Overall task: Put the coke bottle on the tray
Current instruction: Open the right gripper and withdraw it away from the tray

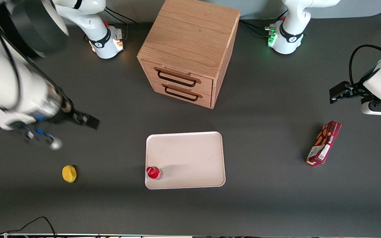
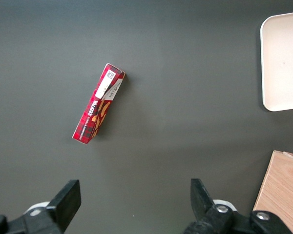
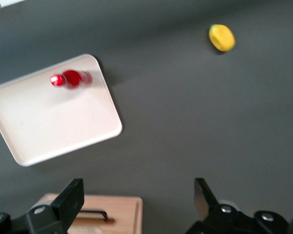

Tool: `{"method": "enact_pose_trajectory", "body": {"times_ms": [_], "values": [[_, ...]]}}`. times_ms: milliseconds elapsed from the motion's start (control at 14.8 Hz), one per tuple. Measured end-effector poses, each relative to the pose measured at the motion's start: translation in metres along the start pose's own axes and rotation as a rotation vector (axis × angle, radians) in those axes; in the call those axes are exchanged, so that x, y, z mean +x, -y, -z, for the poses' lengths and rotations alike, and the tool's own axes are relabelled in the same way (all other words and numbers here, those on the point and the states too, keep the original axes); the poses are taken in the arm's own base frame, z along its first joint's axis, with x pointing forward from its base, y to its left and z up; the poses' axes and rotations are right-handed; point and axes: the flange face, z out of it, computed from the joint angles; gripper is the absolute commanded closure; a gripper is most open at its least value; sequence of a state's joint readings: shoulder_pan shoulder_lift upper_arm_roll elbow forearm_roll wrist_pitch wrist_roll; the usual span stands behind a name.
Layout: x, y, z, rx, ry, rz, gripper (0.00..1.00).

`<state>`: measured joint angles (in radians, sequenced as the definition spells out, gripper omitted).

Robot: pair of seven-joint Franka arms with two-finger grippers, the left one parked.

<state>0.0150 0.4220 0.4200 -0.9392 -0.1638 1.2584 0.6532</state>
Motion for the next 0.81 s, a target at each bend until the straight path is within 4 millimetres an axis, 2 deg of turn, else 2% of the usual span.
{"method": "enact_pose_trajectory", "body": {"times_ms": [68, 203, 339, 407, 542, 678, 814], "values": [[-0.016, -0.021, 0.015, -0.007, 0.005, 0.024, 0.00], [-0.037, -0.073, 0.023, -0.018, 0.024, 0.040, 0.00], [-0.047, -0.125, 0.010, -0.012, 0.026, 0.037, 0.00], [-0.053, -0.143, -0.002, -0.010, 0.022, 0.029, 0.00], [-0.065, -0.166, -0.035, 0.000, 0.007, 0.019, 0.00], [-0.083, -0.175, -0.063, 0.010, -0.002, 0.020, 0.00], [-0.096, -0.178, -0.070, 0.010, -0.007, 0.024, 0.00]]}}
